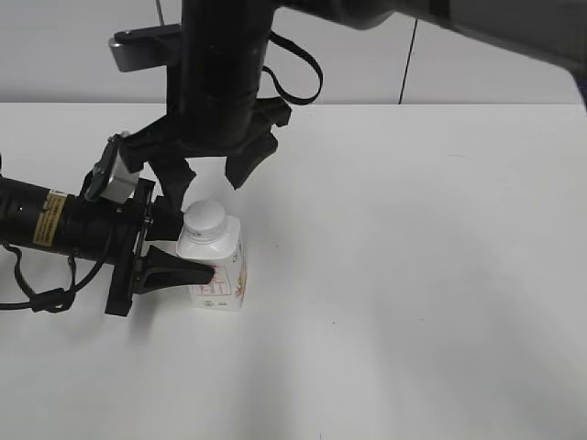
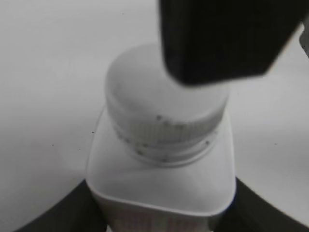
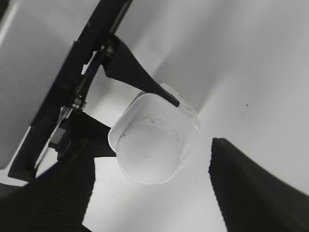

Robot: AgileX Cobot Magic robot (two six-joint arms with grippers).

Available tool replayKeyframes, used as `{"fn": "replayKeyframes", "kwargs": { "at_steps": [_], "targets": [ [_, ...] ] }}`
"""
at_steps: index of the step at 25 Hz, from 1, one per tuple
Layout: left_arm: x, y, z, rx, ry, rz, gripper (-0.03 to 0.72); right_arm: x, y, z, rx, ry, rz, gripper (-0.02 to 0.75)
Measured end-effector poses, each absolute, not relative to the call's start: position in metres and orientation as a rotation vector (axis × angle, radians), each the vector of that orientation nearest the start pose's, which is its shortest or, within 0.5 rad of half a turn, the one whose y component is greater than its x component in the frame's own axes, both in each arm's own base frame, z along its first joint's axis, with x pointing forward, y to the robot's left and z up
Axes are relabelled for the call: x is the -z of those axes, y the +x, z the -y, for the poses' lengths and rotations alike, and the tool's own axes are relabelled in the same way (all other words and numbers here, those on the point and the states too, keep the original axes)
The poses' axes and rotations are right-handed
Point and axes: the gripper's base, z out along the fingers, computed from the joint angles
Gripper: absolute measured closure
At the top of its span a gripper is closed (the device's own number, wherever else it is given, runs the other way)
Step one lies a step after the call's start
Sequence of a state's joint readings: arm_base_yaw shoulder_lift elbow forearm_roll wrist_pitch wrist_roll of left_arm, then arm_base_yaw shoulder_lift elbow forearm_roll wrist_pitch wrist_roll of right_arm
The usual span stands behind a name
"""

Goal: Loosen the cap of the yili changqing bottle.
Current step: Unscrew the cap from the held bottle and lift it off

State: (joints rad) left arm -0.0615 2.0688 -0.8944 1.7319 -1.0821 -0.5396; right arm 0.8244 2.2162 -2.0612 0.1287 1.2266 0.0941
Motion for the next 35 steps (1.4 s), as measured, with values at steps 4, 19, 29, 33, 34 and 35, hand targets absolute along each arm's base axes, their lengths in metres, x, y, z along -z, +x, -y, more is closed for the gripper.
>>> {"fn": "replayKeyframes", "kwargs": {
  "at_steps": [4,19,29,33,34,35],
  "targets": [
    [-0.097,0.308,0.098,0.897,1.535,-1.587,0.321,-0.233,0.318,-0.36,-0.335,-1.014,-2.771,0.159],
    [-0.097,0.308,0.098,0.898,1.535,-1.588,0.321,-0.224,0.319,-0.361,-0.33,-1.014,-2.794,0.159],
    [-0.097,0.308,0.098,0.898,1.535,-1.588,0.321,-0.21,0.319,-0.365,-0.356,-1.013,-2.833,0.16],
    [-0.097,0.308,0.098,0.898,1.535,-1.588,0.321,-0.208,0.319,-0.365,-0.353,-1.014,-2.838,0.194],
    [-0.097,0.308,0.098,0.898,1.535,-1.588,0.321,-0.208,0.319,-0.365,-0.353,-1.014,-2.838,0.213],
    [-0.097,0.308,0.098,0.898,1.535,-1.588,0.321,-0.208,0.319,-0.365,-0.353,-1.014,-2.838,0.23]
  ]
}}
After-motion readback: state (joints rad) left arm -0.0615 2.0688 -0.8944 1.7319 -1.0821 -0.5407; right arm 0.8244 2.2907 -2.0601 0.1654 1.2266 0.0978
